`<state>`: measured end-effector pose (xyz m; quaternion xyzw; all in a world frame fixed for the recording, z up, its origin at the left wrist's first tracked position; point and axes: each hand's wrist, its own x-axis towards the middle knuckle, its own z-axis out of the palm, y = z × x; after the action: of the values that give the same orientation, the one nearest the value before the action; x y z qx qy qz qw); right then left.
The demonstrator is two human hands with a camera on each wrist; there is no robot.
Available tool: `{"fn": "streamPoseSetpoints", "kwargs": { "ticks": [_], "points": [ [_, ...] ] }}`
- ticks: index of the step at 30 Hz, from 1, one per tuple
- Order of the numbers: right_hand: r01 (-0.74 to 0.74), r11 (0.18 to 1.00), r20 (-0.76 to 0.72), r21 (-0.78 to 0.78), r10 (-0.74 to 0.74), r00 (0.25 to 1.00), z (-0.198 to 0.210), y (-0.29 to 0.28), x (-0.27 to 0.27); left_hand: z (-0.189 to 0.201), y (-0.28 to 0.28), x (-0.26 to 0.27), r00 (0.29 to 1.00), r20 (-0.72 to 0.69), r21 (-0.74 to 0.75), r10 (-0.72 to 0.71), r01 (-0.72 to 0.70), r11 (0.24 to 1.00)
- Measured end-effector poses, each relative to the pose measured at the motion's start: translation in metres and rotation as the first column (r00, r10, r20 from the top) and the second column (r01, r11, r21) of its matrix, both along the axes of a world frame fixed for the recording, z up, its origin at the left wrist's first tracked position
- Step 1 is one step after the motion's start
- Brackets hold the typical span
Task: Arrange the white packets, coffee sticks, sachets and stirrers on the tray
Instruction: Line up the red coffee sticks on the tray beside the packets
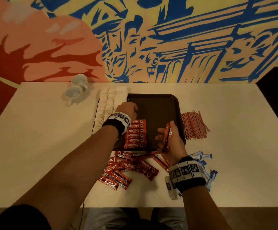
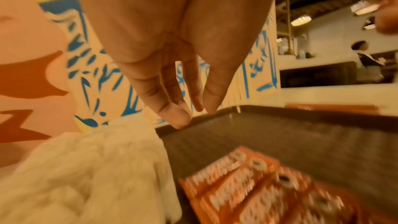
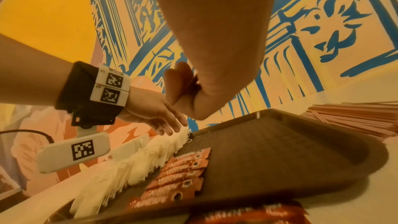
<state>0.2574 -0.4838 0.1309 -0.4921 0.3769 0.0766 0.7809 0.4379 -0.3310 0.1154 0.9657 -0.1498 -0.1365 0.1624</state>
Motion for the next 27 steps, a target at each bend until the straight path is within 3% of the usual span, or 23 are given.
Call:
{"fn": "streamPoseSetpoints", "kwargs": {
  "ticks": [3, 6, 12, 19, 27],
  "points": [
    [-0.039, 0.998, 0.049, 0.057, 0.036, 0.998, 0.015, -0.001, 0.008, 0.029, 0.011, -0.005, 0.988, 0.067, -0.158, 0.138, -0.126, 0.979],
    [-0.123, 0.990, 0.130, 0.072, 0.113, 0.985, 0.039, -0.001, 0.017, 0.054, 0.023, -0.020, 0.966, 0.051, -0.359, 0.254, -0.219, 0.907],
    [-0.262, 0.961, 0.288, 0.088, 0.227, 0.930, 0.073, 0.010, 0.019, 0.090, 0.040, -0.071, 0.977, -0.022, -0.618, 0.214, -0.182, 0.765],
    [-0.370, 0.925, 0.341, 0.090, 0.321, 0.884, 0.071, 0.019, -0.006, 0.098, 0.056, -0.144, 0.992, -0.104, -0.643, 0.076, -0.126, 0.755],
    [-0.514, 0.838, 0.322, -0.184, 0.545, 0.774, 0.072, 0.030, -0.030, 0.088, 0.066, -0.170, 0.987, -0.118, -0.696, 0.105, -0.158, 0.700]
  ]
}}
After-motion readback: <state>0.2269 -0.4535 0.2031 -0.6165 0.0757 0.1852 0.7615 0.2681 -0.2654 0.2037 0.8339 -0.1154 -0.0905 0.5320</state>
